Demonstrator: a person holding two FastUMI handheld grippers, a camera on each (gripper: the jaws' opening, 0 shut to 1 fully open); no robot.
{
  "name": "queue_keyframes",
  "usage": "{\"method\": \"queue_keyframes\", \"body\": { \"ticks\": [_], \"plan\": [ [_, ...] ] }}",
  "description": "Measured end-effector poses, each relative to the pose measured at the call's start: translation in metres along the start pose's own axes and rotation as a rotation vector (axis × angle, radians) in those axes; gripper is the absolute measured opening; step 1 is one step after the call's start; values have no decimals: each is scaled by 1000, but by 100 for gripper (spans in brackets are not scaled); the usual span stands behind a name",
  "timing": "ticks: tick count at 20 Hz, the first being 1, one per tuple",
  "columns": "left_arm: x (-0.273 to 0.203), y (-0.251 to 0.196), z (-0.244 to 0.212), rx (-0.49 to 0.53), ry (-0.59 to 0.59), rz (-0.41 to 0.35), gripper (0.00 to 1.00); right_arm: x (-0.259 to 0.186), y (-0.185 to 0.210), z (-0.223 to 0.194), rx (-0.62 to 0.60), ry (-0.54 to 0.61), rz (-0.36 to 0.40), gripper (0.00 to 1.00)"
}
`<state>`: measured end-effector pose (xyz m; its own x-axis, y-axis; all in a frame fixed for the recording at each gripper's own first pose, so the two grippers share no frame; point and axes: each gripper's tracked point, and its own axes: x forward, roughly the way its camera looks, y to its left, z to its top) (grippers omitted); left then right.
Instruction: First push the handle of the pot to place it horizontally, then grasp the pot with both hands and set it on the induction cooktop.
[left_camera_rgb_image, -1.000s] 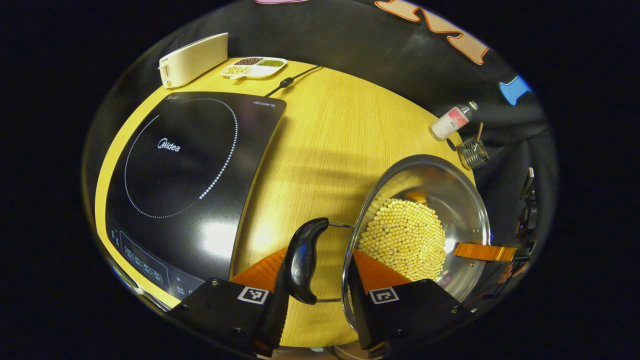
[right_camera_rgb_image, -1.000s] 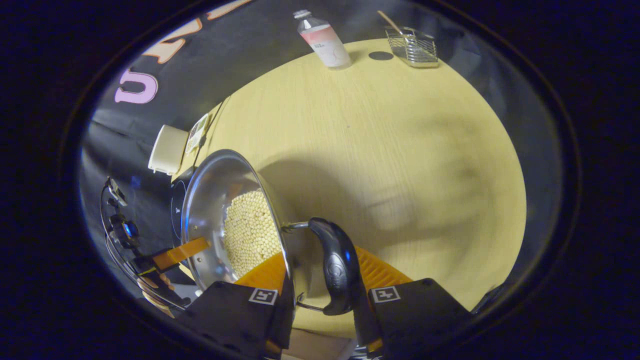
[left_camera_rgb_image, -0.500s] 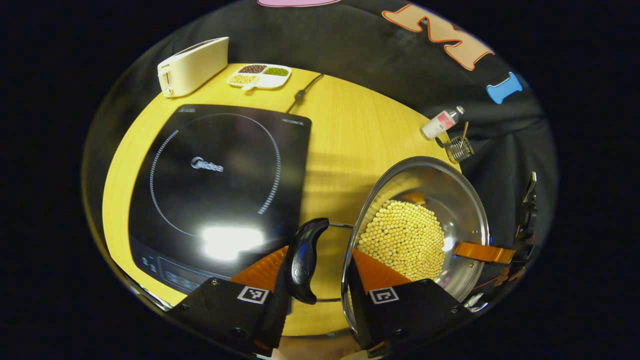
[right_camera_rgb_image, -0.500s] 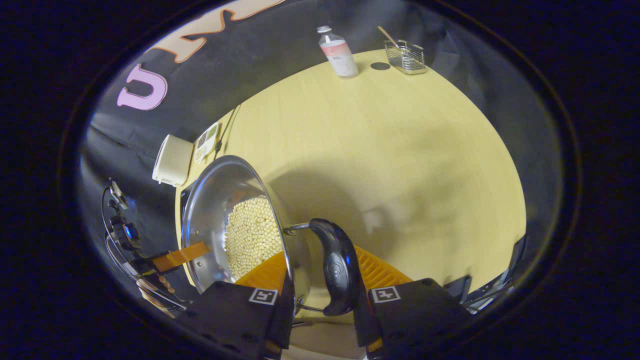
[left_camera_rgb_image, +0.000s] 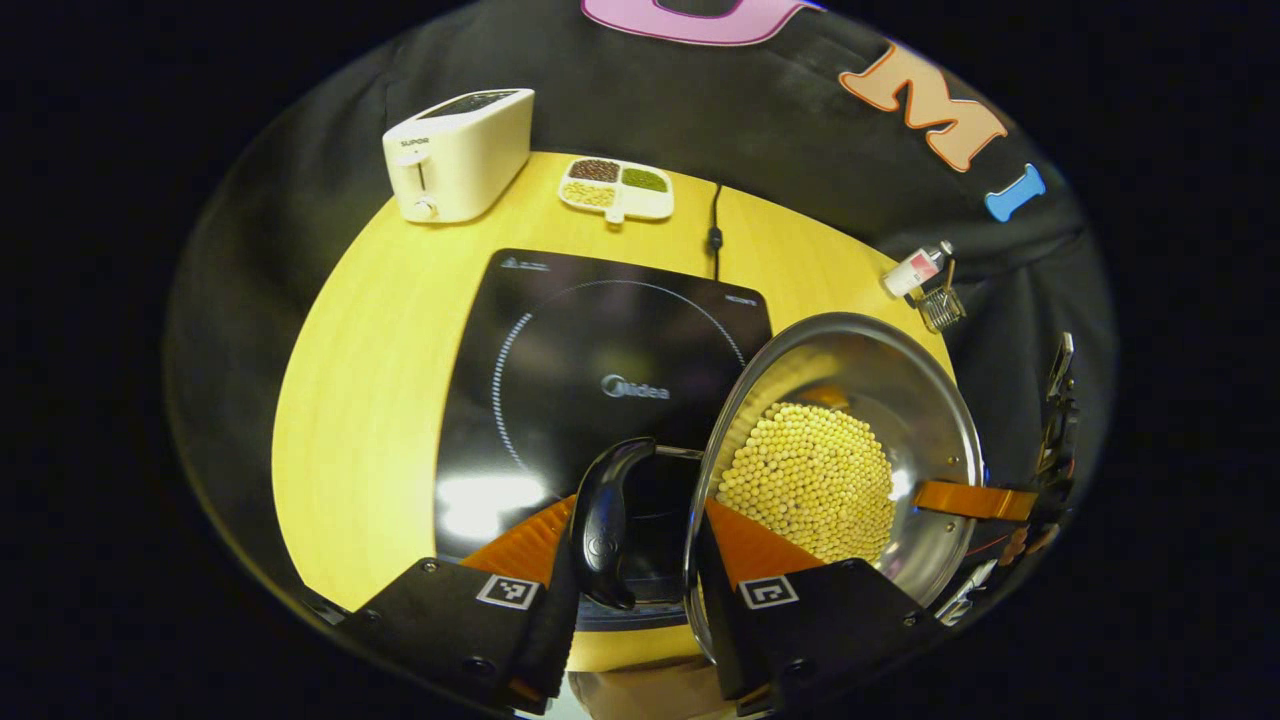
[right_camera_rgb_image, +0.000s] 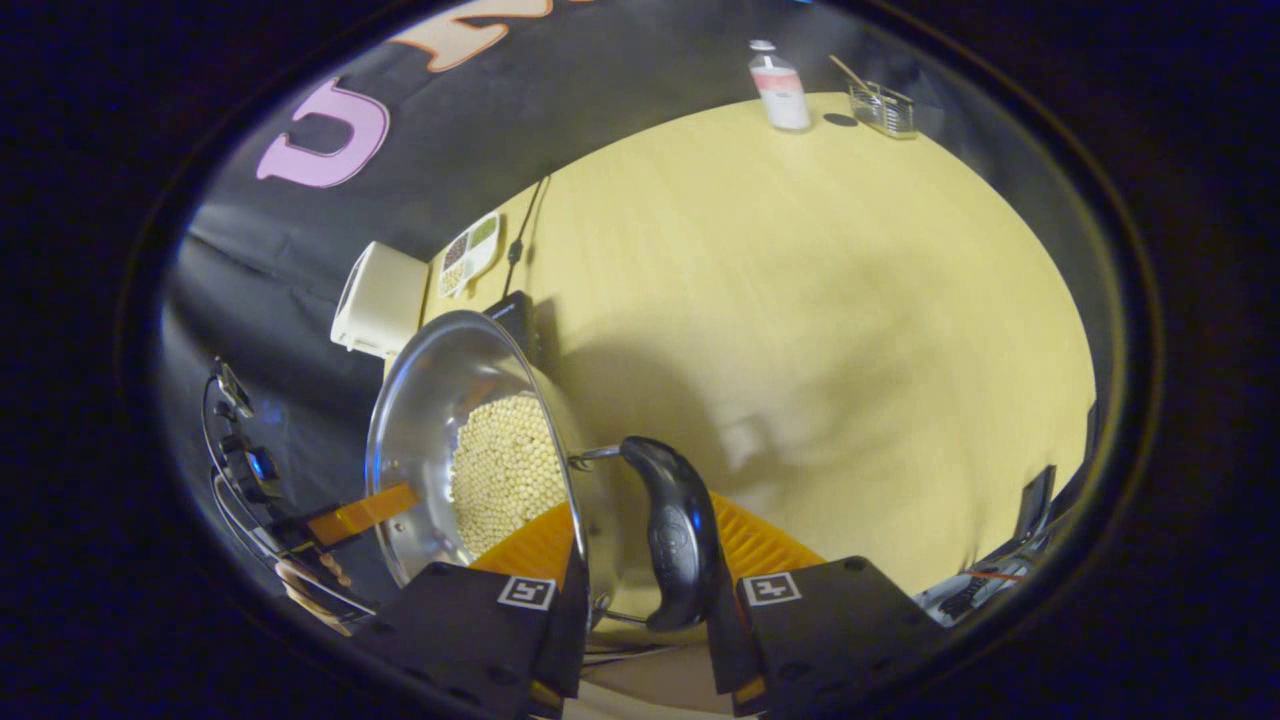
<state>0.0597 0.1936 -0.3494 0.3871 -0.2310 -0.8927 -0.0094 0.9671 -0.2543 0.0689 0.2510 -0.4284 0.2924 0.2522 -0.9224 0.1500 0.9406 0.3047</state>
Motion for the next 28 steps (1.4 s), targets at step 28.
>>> {"method": "queue_keyframes", "body": {
  "ticks": [28],
  "plan": [
    [35, 107, 82, 71, -184, 98, 58, 103, 101, 50, -29, -180, 22, 46]
  ]
}}
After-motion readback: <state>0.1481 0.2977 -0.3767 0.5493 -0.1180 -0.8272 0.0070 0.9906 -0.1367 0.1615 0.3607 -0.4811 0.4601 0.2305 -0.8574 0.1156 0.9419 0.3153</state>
